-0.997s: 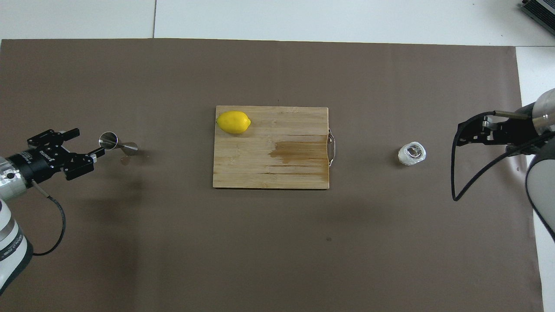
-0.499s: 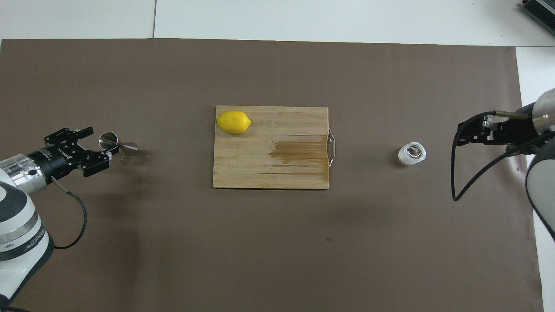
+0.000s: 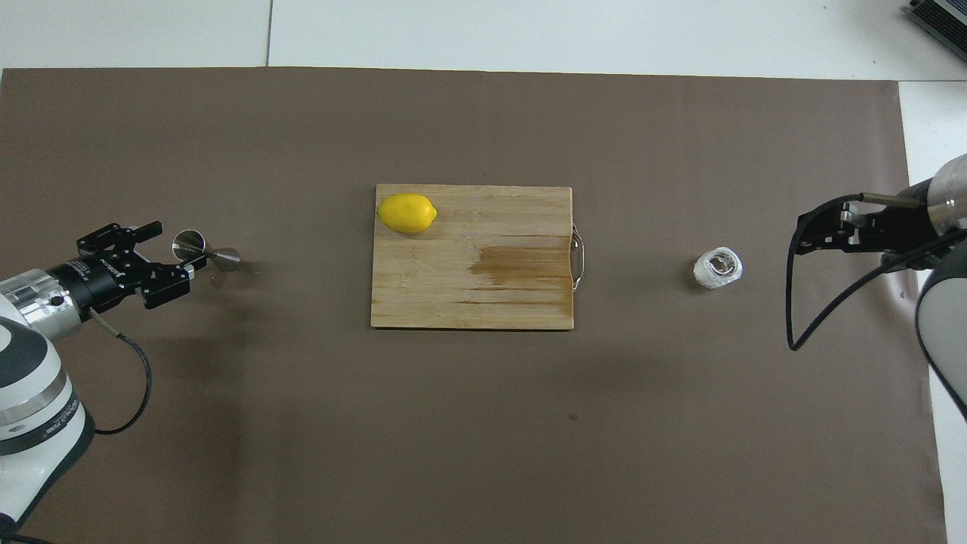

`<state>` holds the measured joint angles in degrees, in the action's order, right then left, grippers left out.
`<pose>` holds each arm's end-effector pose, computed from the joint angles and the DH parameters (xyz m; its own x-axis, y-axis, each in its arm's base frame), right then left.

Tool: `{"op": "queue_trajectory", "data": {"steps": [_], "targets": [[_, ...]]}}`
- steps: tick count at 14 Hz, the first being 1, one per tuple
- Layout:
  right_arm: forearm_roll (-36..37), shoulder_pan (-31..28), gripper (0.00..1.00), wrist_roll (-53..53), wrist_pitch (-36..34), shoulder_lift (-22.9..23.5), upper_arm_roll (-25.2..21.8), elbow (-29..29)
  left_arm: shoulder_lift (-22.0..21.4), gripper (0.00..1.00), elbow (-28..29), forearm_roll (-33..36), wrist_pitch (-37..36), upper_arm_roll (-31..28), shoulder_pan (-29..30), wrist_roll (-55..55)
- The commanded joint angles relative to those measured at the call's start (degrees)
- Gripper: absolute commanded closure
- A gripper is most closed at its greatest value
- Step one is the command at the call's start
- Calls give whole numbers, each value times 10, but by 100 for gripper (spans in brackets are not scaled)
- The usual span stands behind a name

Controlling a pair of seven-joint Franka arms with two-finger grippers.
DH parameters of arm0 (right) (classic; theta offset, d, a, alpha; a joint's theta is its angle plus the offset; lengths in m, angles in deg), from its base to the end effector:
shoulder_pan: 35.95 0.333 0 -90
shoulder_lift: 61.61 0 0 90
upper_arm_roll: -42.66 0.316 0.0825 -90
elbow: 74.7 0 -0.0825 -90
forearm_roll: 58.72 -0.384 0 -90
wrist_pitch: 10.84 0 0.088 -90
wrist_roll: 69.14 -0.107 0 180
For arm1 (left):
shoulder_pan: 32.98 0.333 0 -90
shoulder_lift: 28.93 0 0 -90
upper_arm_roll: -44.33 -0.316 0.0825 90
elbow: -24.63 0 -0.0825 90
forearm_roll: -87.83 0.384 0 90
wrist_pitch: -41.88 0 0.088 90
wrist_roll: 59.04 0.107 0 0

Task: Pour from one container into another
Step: 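Close the left gripper around the small metal cup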

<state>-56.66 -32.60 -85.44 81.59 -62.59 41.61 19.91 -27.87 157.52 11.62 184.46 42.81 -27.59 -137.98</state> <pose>0.5510 0.0183 0.5996 0.9707 -0.2403 -0.0101 -0.2397 -0.9700 0.0400 0.5182 0.0676 0.3451 -0.5943 0.3130 -0.7408 0.5970 0.7889 -0.1457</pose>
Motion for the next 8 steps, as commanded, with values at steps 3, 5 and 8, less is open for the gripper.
{"op": "queue_trajectory", "data": {"steps": [3, 5, 8], "targets": [[-3, -1, 0, 11, -8, -4, -3, -1, -2, 4, 11, -16, 24, -4, -22, 14], [-3, -1, 0, 11, -7, -4, -3, -1, -2, 10, 11, -16, 24, -4, -22, 14], [-3, -1, 0, 11, -8, -4, -3, -1, -2, 13, 14, -16, 30, -4, -22, 15]]}}
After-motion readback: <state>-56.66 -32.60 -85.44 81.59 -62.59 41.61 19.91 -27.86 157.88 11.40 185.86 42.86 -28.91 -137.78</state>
